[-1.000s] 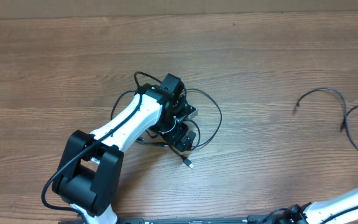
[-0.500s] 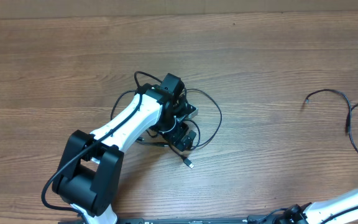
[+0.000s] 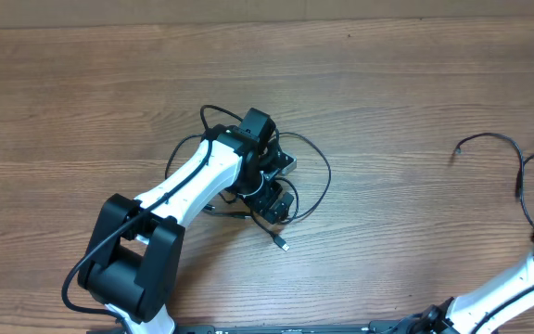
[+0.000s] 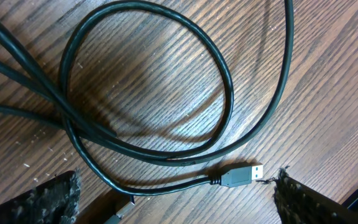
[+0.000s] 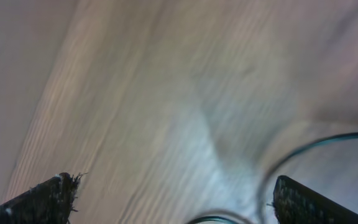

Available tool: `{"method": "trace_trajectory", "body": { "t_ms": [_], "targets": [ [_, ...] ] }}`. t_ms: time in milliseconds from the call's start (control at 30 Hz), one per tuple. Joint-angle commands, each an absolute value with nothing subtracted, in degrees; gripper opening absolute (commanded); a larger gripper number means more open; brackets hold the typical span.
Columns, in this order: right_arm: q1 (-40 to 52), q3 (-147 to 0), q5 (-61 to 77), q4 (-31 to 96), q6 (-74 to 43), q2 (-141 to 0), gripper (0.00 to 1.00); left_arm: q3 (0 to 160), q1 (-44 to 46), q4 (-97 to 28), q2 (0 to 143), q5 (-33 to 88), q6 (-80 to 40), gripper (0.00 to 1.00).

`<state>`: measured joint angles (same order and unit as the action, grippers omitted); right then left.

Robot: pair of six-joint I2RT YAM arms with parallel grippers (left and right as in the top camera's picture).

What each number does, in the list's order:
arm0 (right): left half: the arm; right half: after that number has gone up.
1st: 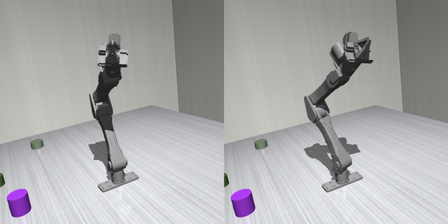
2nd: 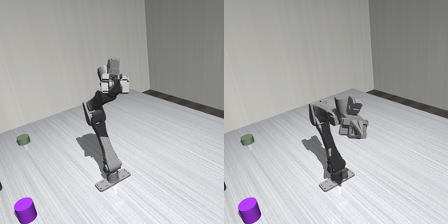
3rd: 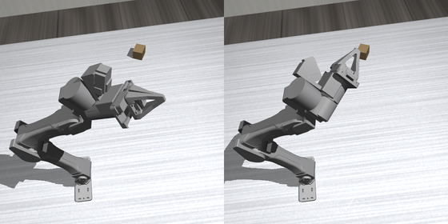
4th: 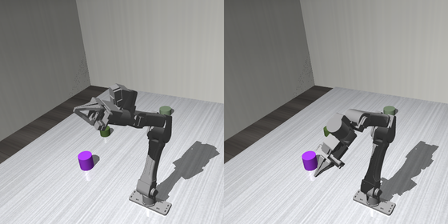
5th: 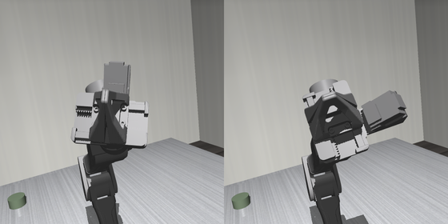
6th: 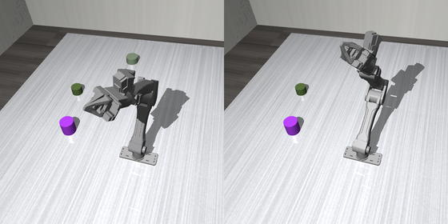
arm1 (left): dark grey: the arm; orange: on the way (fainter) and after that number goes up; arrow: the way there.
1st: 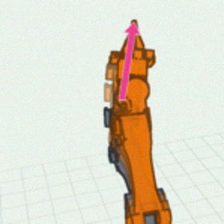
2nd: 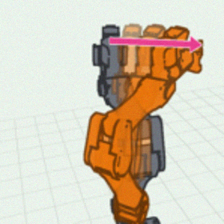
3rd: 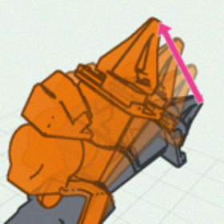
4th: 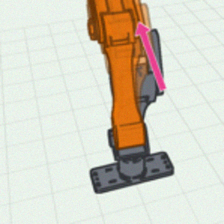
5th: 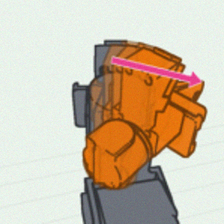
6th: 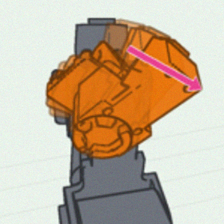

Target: Untangle cables

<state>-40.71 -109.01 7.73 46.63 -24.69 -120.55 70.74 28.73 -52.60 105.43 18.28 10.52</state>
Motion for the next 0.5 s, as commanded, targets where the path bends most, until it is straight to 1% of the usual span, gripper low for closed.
{"method": "trace_trajectory", "body": {
  "t_ms": [0, 200, 467],
  "targets": [
    [-36.88, -108.71, 3.03, 45.93, -23.46, -121.67, 1.00, 70.43, 28.53, -52.45, 104.57, 19.16, 11.14, 1.00],
    [-32.49, -108.71, 2.20, 46.39, -19.92, -125.97, 1.00, 70.43, 28.53, -52.45, 104.57, 19.16, 11.14, 1.00],
    [-31.53, -108.68, 3.11, 48.14, -16.73, -129.56, 1.00, 70.43, 28.53, -52.42, 104.57, 19.16, 11.14, 1.00]
  ]
}}
